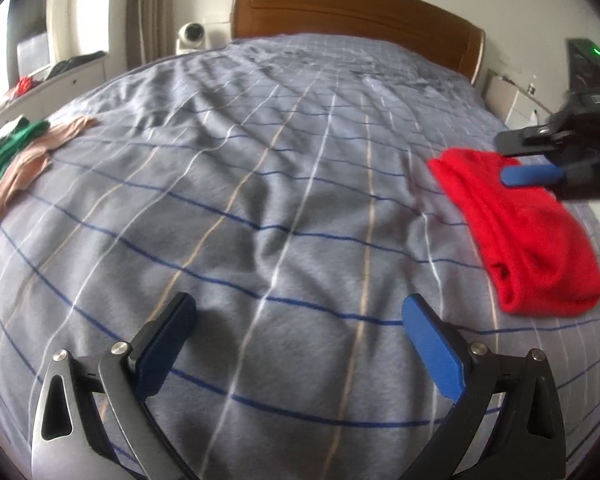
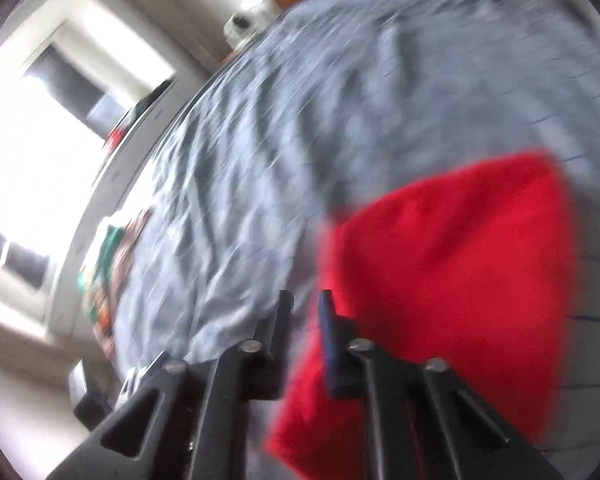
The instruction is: Fold small clothes
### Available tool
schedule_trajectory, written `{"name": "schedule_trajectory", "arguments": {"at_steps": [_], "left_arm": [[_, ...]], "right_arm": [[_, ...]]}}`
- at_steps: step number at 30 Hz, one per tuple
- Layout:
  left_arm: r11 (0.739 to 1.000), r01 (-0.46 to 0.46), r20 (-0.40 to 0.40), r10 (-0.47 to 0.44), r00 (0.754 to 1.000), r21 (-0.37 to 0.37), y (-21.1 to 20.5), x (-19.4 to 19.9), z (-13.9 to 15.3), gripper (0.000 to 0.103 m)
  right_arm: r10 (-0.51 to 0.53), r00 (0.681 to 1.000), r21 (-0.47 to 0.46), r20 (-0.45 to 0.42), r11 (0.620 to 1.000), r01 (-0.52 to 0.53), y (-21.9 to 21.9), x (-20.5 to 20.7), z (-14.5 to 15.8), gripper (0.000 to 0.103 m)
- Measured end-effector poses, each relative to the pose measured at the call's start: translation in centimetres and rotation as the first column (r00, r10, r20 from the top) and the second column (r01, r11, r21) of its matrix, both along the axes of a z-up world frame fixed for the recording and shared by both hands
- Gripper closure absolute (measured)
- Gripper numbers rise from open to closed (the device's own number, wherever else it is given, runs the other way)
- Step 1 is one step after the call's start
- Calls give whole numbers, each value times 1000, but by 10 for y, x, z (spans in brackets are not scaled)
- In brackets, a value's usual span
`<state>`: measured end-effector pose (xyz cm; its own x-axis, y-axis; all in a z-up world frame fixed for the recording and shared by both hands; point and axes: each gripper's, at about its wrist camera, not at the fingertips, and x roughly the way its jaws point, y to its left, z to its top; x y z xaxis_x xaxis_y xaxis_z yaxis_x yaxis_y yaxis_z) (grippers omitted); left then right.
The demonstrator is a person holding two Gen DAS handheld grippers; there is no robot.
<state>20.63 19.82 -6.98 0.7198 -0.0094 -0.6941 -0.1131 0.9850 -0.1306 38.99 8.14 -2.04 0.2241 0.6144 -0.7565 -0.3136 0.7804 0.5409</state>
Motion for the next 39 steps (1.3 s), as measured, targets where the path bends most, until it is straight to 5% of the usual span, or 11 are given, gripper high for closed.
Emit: {"name": "schedule_trajectory", "arguments": {"at_steps": [4,8,14,16,18,20,24,31,36,37,39], "left_arm": [[999,3,2,-3,1000,-37,7,-2,2,0],[999,8,1,-8,1000,-36,3,0,3,0],[998,60,14,-60,998,-13,-18,2,7,0],[990,113,31,-111,993,-84,-22,0,12,0],[957,209,59,-201,978,-199,-25,0,20,0],[881,328,97,-314,945,-342,-33,11,32,0],[830,398,39,-417,908,-391,-68,59,47,0],[915,374,-232,-400,887,-149,-123,125,17,1],[909,360,-273,-408,871,-208,-121,134,9,1],[913,345,-282,-397,874,-216,-121,134,7,4],[913,343,-255,-394,883,-222,-122,128,8,61]], "right_arm": [[28,997,74,78,997,-34,-13,-31,24,61],[-43,980,-3,197,999,44,-50,-56,41,61],[-40,992,-124,120,991,55,-41,-73,-52,82],[2,972,-132,233,991,29,-28,-84,-52,82],[19,956,-92,292,996,8,-31,-97,-38,80],[12,956,-26,292,1000,-5,-53,-109,-21,64],[-106,917,-5,384,993,116,-114,-112,19,43],[-345,935,122,85,935,334,-189,-44,-17,36],[-245,969,132,-31,960,247,-152,-6,-62,36],[-232,973,88,-4,969,231,-139,-4,-65,38],[-196,974,-62,115,977,204,-115,-5,-57,59]]}}
